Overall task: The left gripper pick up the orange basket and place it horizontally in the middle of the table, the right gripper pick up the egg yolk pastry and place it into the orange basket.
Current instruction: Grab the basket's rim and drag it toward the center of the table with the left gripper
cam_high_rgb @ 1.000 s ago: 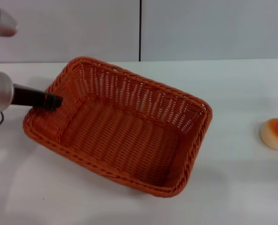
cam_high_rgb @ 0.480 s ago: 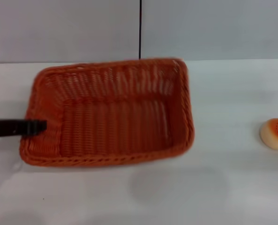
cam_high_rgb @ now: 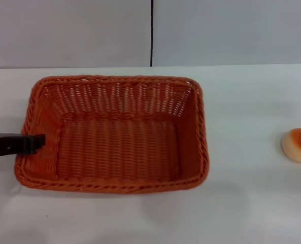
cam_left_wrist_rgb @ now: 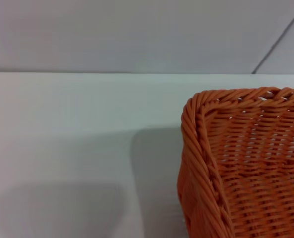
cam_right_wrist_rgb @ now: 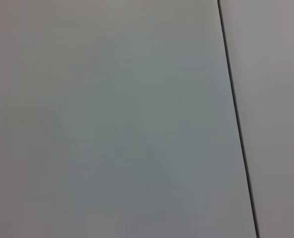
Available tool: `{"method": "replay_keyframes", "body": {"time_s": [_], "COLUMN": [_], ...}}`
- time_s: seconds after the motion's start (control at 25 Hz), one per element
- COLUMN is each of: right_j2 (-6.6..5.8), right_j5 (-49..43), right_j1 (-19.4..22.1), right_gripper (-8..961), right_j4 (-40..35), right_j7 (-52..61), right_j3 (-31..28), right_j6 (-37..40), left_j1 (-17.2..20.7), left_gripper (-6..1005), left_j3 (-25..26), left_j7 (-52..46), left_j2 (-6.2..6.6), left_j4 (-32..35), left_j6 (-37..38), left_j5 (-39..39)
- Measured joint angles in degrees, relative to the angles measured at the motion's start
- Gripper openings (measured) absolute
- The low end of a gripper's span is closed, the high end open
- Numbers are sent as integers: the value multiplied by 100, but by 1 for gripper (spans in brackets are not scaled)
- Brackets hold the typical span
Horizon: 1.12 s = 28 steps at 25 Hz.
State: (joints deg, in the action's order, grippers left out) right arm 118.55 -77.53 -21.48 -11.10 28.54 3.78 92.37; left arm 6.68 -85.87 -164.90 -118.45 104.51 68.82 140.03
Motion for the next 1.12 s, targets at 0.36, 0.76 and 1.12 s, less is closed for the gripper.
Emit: {"method": "replay_keyframes", "body": {"time_s": [0.36,0.76,1.12], "right_j2": [18,20,18], "right_j5": [0,0,1], "right_j1": [98,75,146], "right_gripper": [568,568,568], "right_j4": [4,30,30], "right_j7": [7,11,11], "right_j3": [-1,-1,0], "right_j6": [35,43,232], "left_j1": [-73,-138,-42], "left_gripper": [179,223,534], "left_j3": [-118,300,1103], "left_j7": [87,398,1282], "left_j2": [8,23,19], "left_j4": [-80,-371,-736], "left_j6": [-15,86,110], "left_j5": [40,-469,-1597]}}
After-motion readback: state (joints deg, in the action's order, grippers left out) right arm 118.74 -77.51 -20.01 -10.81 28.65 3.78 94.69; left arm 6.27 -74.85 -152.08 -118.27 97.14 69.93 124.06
